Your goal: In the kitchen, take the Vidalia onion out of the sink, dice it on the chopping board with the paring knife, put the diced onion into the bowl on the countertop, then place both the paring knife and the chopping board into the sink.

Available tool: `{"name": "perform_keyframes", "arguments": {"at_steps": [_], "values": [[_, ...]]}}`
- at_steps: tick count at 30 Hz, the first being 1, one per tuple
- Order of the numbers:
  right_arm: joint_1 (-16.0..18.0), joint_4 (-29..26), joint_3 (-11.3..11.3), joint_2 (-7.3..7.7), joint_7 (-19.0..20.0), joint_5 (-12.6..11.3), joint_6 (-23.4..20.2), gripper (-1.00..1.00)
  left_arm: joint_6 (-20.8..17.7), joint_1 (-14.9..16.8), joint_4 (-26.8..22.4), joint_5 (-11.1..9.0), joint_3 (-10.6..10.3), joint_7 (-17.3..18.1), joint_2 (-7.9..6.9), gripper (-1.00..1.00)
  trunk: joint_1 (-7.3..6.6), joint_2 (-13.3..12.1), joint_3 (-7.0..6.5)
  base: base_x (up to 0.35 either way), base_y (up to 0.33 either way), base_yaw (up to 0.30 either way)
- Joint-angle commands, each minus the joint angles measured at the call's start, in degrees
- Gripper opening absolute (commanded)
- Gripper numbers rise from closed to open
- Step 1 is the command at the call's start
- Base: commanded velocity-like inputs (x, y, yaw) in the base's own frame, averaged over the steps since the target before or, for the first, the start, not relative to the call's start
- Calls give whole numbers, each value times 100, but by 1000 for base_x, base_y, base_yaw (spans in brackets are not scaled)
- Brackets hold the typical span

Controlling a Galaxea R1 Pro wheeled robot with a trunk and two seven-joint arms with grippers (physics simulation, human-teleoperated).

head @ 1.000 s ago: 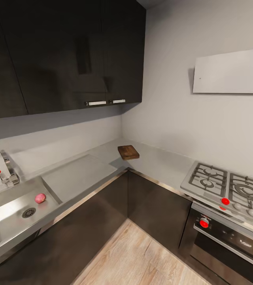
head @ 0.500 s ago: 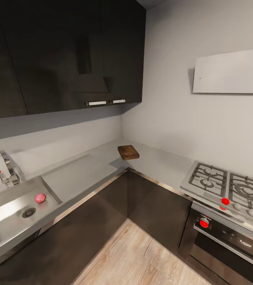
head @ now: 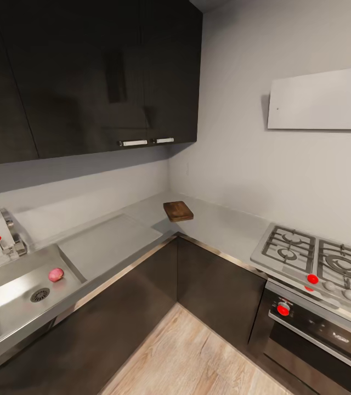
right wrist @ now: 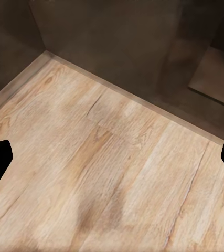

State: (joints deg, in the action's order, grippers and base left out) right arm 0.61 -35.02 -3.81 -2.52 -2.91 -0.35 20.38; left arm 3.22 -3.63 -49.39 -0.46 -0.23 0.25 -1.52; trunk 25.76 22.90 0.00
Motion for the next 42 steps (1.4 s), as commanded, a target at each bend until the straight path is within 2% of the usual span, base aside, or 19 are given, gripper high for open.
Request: {"name": "perform_keyframes", "arguments": {"at_steps": [1,2,3,5,9,13,23,25,28,31,32,35,36,39,41,42], "values": [[1,4,-14,-4,1,-2,19,100,12,-96,-117,-5,-3,2,-3,100,2,2,0,0,0,0],[1,4,-14,-3,5,-3,19,100,12,-439,-640,-6,-3,2,-5,100,2,2,0,0,0,0],[1,4,-14,-3,6,-4,19,100,10,-538,-798,-6,-3,2,-3,100,2,2,0,0,0,0],[1,4,-14,-3,7,-7,19,100,6,-991,-1434,-6,-4,2,0,100,2,2,0,0,0,0],[1,4,-14,-3,9,-8,19,100,4,-1655,-2333,-6,-10,2,2,100,2,2,0,0,0,0],[1,4,-14,-6,10,-7,19,100,4,-1931,-2737,-6,-5,0,-3,100,2,2,0,0,0,0],[1,-79,-21,-22,-3,4,34,100,10,-2009,-2312,-43,-3,2,-2,100,2,2,0,0,0,0],[1,-204,-18,-34,-22,15,21,100,14,-2009,-2239,-102,-3,2,1,100,2,2,0,0,0,0],[1,-780,-8,-46,-50,33,-75,100,29,-2010,-2057,-271,-3,2,2,100,2,2,0,0,0,0],[1,-1548,78,-71,-70,120,-639,100,38,-2010,-1926,-385,2,-3,3,100,2,2,0,0,0,0],[1,-2139,202,-136,-115,176,-1246,100,44,-2010,-1841,-410,4,-5,3,100,2,2,0,0,0,0],[1,-2852,333,-227,-274,216,-1896,100,48,-2010,-1717,-428,5,-6,11,100,2,2,0,0,0,0],[3,-3284,408,-269,-418,226,-2194,100,52,-2010,-1664,-432,5,-7,15,100,2,2,0,0,0,0],[61,-3923,591,-313,-668,234,-2696,100,55,-2010,-1607,-436,7,-7,16,100,2,2,0,0,0,0],[358,-4367,741,-333,-901,236,-3338,100,58,-2010,-1520,-437,12,-2,16,100,2,2,0,0,0,0],[443,-4418,758,-335,-940,235,-3470,100,59,-2010,-1497,-438,13,-1,17,100,2,2,0,0,0,0]]}}
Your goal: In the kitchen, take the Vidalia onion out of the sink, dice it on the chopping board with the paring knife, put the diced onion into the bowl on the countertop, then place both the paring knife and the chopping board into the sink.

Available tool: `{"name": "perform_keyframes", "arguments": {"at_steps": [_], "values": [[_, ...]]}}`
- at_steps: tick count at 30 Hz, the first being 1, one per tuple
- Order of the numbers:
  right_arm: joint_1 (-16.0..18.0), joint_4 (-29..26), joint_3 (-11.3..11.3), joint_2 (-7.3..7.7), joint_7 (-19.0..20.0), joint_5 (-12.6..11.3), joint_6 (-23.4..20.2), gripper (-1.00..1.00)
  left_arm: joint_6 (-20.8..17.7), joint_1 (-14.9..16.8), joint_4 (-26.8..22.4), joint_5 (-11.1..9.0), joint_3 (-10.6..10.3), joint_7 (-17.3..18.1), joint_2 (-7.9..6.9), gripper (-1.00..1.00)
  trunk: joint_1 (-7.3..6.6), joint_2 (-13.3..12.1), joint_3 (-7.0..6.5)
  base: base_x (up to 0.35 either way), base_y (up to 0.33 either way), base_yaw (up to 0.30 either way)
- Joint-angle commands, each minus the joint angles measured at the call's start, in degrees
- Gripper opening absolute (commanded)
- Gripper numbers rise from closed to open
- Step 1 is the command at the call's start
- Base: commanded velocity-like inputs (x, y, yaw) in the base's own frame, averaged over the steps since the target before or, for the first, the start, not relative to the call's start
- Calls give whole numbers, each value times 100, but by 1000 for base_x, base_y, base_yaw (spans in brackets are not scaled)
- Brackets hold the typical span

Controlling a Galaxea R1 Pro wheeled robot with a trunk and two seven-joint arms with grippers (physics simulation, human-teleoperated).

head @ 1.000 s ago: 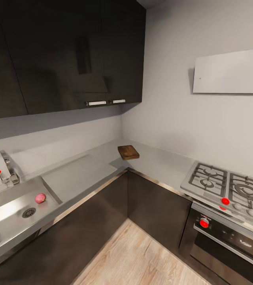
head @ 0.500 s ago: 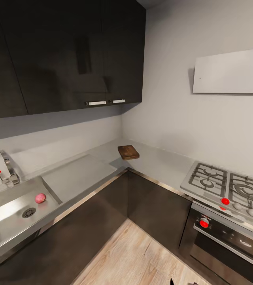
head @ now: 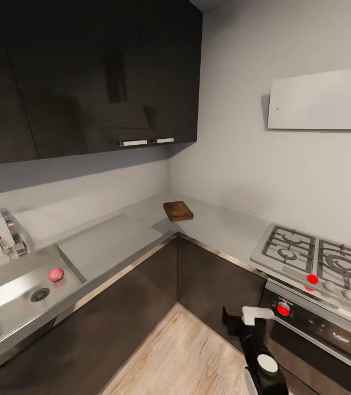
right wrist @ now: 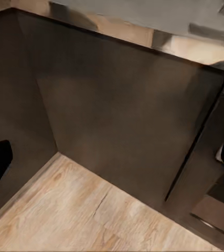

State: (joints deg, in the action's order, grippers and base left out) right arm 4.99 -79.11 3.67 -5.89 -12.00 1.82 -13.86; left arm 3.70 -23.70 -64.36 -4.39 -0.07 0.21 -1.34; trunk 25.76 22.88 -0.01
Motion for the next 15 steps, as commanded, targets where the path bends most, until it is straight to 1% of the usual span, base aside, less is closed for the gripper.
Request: {"name": "perform_keyframes", "arguments": {"at_steps": [1,2,3,4,5,6,7,8,10,12,13,14,15], "values": [[195,-81,35,-3,-91,13,-295,100,13,-3,56,-50,-3,3,0,100,2,3,1,0,0,0],[399,-124,52,-5,-130,8,-520,100,15,-3,120,-55,1,4,2,100,2,3,1,0,0,0],[502,-139,58,-6,-145,5,-622,100,15,-3,149,-56,4,4,4,100,2,3,1,0,0,0],[923,-169,71,-24,-183,-2,-976,100,16,-3,272,-60,11,5,11,100,2,3,1,0,0,0],[1129,-172,75,-68,-195,0,-1130,100,17,-3,327,-64,13,5,17,100,2,3,1,0,0,0],[1232,-171,76,-102,-199,0,-1208,100,17,-3,350,-65,14,5,19,100,2,3,1,0,0,0],[1443,-163,78,-185,-211,4,-1369,100,17,-3,391,-67,16,5,26,100,2,3,1,7,0,0],[1548,-154,78,-231,-223,6,-1452,100,17,-3,408,-68,16,5,28,100,2,3,1,20,0,0],[1962,-89,83,-382,-313,9,-1758,100,17,-3,449,-69,16,5,33,100,2,3,1,60,0,0],[2375,9,93,-411,-459,10,-1981,100,17,-3,470,-70,16,5,39,100,2,3,1,104,-30,0],[2480,55,97,-411,-495,10,-2026,100,17,-3,475,-70,16,5,40,100,2,3,1,132,-55,0],[2700,195,104,-411,-551,11,-2106,100,17,-3,492,-70,16,5,42,100,2,3,1,152,-71,0],[2814,289,106,-411,-572,11,-2137,100,17,-3,503,-71,16,5,43,100,2,3,1,159,-77,0]]}}
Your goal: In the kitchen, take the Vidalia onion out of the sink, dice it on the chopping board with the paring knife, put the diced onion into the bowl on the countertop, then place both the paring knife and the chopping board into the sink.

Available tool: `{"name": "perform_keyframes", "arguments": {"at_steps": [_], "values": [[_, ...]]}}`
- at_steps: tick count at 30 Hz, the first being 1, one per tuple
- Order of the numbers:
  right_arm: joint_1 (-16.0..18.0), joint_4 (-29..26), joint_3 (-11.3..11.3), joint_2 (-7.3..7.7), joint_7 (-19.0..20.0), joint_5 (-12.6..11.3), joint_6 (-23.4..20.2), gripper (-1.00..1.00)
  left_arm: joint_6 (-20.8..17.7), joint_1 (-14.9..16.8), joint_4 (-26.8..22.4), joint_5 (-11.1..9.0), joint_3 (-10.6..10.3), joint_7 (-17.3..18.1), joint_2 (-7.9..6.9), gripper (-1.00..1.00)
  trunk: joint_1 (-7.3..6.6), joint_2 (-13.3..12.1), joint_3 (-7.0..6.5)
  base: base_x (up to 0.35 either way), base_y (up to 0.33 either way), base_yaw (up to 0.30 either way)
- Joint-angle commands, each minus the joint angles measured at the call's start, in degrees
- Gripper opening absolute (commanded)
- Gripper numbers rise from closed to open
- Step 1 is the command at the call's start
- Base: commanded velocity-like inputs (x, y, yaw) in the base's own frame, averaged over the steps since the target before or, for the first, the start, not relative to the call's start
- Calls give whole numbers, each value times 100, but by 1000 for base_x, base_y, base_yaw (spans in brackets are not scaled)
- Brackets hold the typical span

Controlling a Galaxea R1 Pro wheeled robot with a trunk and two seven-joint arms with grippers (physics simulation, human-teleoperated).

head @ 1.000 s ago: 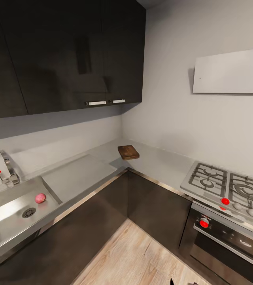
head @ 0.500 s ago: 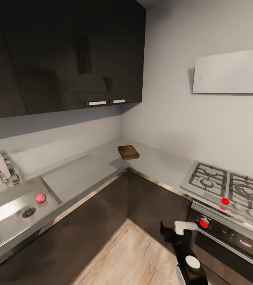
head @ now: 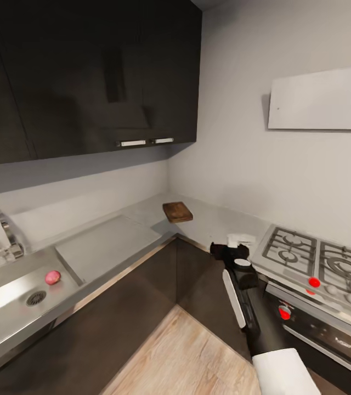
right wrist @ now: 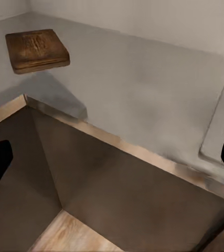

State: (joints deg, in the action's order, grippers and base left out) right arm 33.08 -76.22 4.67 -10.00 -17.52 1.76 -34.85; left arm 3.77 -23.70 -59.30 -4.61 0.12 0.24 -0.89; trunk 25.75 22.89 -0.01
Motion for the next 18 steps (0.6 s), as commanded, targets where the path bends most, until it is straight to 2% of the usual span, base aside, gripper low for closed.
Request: {"name": "perform_keyframes", "arguments": {"at_steps": [1,2,6,11,14,18], "values": [[301,313,11,0,-49,15,-83,100,10,-3,27,-48,-3,2,0,100,4,3,1,192,-87,0],[611,680,13,0,-69,13,-109,100,10,-1,56,-48,-3,2,0,100,4,3,1,237,-94,0],[1445,1743,16,0,-94,10,-122,100,10,-2,102,-49,-1,2,1,100,4,3,1,279,-100,0],[2212,2802,11,0,-101,4,-118,100,10,1,117,-49,-1,2,1,100,4,3,1,316,-105,0],[2439,3058,9,0,-88,-16,-116,100,10,0,142,-49,0,2,1,100,4,3,1,326,-106,0],[2506,3058,26,0,-7,-26,-82,100,10,4,203,-49,5,2,1,100,4,3,1,328,-106,0]]}}
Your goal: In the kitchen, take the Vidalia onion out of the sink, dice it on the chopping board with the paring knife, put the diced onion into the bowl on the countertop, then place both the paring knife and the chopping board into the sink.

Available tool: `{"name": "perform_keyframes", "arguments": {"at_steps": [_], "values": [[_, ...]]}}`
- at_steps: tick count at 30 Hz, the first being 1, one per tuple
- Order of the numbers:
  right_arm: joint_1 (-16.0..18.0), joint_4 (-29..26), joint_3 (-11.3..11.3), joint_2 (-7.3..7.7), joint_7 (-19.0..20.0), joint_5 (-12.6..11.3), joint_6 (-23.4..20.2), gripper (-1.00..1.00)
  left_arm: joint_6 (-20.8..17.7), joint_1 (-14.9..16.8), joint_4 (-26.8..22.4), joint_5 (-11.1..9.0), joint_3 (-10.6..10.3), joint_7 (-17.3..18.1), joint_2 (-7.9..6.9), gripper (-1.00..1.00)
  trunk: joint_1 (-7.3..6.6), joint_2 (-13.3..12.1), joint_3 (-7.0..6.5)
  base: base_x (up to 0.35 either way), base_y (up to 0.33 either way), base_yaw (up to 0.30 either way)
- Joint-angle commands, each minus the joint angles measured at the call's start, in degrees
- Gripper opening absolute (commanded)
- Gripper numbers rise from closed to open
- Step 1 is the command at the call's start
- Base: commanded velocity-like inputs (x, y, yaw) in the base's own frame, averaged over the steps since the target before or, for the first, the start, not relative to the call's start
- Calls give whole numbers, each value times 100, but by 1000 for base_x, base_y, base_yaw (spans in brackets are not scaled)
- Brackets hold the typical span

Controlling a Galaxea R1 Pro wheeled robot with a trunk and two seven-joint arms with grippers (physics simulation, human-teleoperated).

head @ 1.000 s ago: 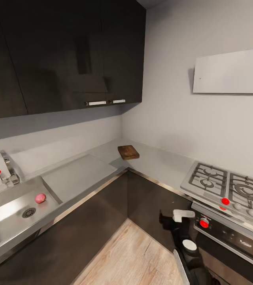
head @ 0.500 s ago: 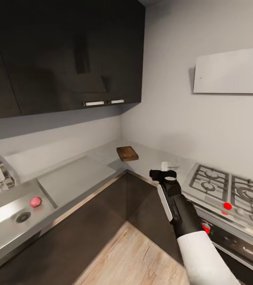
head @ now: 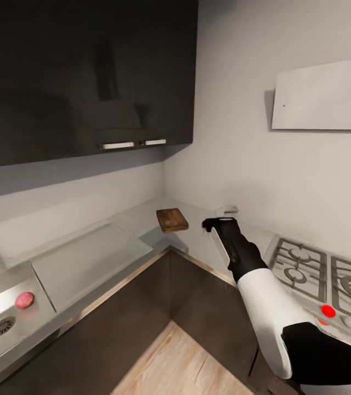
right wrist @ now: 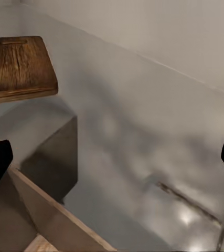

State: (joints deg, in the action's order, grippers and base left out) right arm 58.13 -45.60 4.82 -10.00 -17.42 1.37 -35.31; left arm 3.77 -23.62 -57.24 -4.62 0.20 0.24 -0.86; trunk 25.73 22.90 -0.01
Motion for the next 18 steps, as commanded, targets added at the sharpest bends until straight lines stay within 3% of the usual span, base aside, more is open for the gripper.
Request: {"name": "perform_keyframes", "arguments": {"at_steps": [1,9,18], "values": [[6,-10,13,0,22,11,-14,100,10,-3,5,-48,-3,2,-1,100,6,2,0,328,-106,0],[14,-6,12,0,90,12,23,100,10,-2,19,-48,-3,2,-1,100,6,2,0,328,-106,28],[14,19,10,0,89,13,27,100,10,-2,76,-48,-2,10,-1,100,6,2,0,321,-112,250]]}}
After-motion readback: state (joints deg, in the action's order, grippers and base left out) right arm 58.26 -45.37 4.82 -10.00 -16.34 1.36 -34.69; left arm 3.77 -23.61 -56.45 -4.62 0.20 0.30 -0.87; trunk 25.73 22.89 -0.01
